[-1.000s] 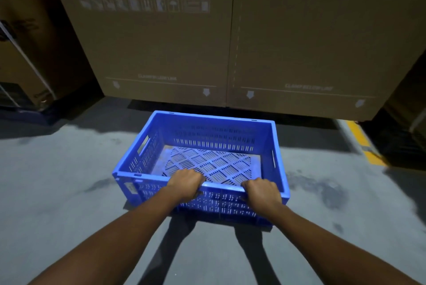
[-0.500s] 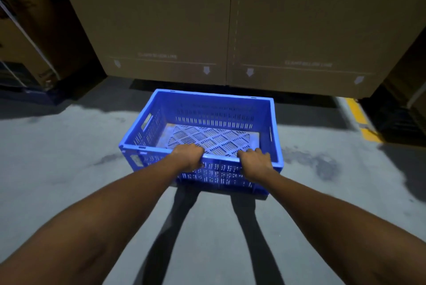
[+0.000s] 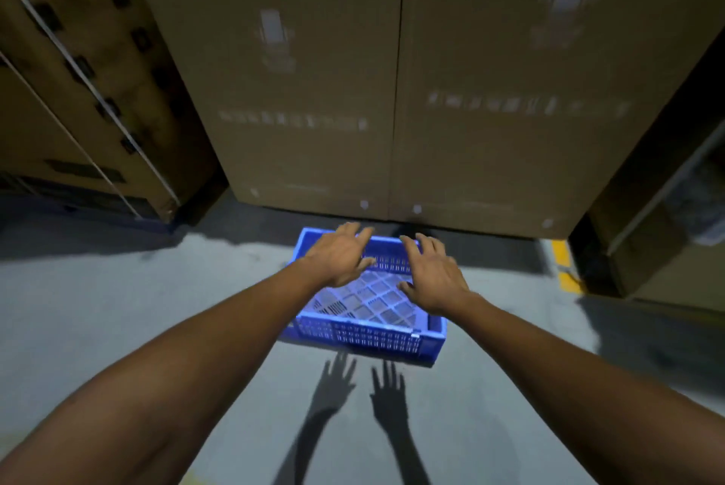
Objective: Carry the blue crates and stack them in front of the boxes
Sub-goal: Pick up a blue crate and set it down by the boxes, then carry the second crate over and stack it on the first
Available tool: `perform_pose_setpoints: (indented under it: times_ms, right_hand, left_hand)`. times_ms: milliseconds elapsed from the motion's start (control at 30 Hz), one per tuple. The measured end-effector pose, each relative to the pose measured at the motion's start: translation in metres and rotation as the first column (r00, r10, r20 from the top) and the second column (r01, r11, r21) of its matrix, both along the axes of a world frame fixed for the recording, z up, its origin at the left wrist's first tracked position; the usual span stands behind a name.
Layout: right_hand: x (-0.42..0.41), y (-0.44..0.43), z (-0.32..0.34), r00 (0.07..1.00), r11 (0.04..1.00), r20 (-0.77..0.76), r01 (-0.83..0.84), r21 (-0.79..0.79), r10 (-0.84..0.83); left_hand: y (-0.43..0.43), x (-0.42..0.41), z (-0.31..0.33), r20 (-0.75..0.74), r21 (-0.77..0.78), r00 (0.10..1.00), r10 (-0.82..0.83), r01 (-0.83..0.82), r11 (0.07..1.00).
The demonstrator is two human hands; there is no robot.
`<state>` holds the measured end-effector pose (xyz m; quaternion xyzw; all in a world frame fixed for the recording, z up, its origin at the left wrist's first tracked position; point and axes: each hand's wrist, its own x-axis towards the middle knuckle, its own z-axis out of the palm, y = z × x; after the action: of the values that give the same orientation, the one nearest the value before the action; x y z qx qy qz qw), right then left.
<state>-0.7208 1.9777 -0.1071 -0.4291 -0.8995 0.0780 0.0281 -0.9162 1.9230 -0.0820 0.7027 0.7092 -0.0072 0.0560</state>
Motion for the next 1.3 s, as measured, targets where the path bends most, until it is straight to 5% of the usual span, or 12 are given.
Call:
perform_pose_setpoints:
  times_ms: [267, 467, 867, 1300]
  right_hand:
    - [0.011, -0.092, 0.337, 0.927, 0.993, -0.366, 0.105, 0.045, -0.082]
    - [0.022, -0.165, 0.480, 0.852, 0.973, -0.524, 0.117, 0.201, 0.006]
    - [0.113, -0.239, 0.568, 0.724, 0.945, -0.670, 0.077, 0.318, 0.166]
    - [0.227, -0.352, 0.613, 0.496, 0.933, -0.799, -0.073, 0.353, 0.341]
  left_hand:
    - [-0.097, 0.032, 0.330, 0.170, 0.318, 0.985, 0.008, -0.062, 0.946]
    - [-0.158, 0.049, 0.479, 0.145, 0.513, 0.989, -0.004, -0.072, 0.855]
    - [-0.275, 0.136, 0.572, 0.119, 0.614, 0.985, 0.127, -0.174, 0.770]
    - [-0.419, 0.279, 0.596, 0.115, 0.684, 0.933, 0.342, -0.324, 0.654]
